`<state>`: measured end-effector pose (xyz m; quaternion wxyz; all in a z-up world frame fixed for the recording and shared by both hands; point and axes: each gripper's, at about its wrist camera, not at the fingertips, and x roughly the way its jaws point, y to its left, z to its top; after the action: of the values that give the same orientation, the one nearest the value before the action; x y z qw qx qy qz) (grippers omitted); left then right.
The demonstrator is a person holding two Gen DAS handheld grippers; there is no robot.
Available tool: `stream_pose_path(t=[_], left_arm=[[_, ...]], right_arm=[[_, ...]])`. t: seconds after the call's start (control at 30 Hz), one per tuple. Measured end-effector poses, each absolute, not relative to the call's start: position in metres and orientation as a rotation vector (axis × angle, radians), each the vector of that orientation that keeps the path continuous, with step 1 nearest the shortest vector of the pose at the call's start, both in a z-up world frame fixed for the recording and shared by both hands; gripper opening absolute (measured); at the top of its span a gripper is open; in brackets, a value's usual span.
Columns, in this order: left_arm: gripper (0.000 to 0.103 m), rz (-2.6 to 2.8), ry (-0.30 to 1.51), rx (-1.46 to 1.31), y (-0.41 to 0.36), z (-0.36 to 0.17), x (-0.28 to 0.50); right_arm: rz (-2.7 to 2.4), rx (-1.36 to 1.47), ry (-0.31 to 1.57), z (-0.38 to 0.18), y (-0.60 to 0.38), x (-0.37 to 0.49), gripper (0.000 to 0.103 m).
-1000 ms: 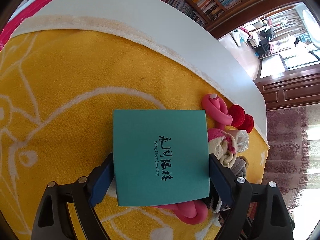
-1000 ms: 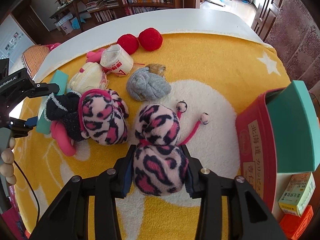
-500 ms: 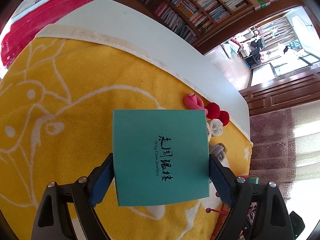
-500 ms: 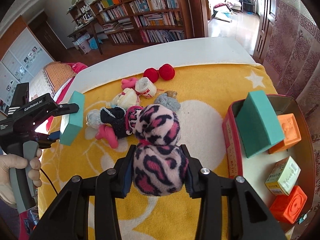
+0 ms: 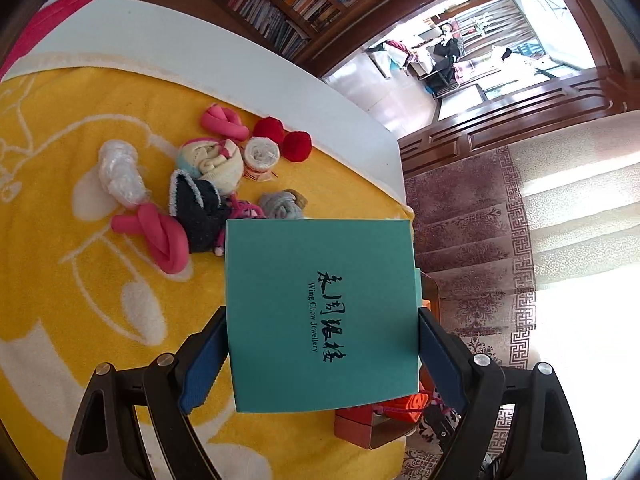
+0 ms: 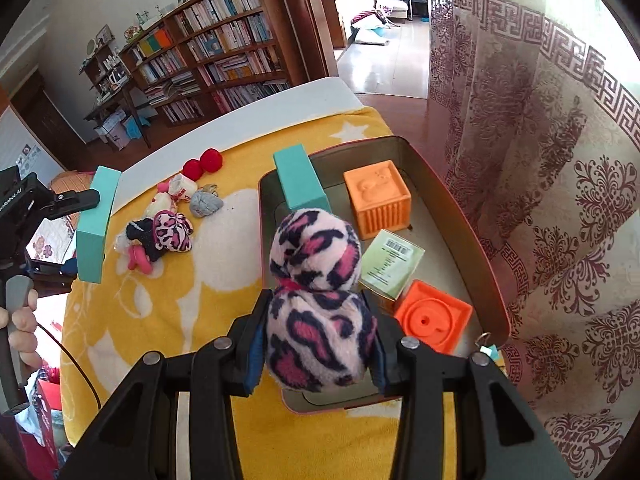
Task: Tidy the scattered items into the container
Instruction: 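Carry both items to tin and set teal box inside with left gripper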
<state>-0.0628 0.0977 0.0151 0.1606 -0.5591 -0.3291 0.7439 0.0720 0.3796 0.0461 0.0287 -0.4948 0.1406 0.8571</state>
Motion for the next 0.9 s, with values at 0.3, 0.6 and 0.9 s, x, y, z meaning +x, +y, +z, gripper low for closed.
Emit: stream_pose_path(t=[0.3,0.6,0.9], left_arm=[[0.090,1.825,-1.065,-1.532,0.192,0.015,-0.056],[0.090,1.735,-1.132,-1.514,0.251,0.005,-0.065],[0.090,1.656,-1.241,-1.574,0.261,-0.033,-0.072]], right_arm=[[2.662,-1.466,0.492,0.054,0.418,0.093,0.045],[2.696,-1.468,0.493,0.059,0.437,0.098,0.045],[2.712,-1.485,0.511,0.056,0.442,0.093,0.045]])
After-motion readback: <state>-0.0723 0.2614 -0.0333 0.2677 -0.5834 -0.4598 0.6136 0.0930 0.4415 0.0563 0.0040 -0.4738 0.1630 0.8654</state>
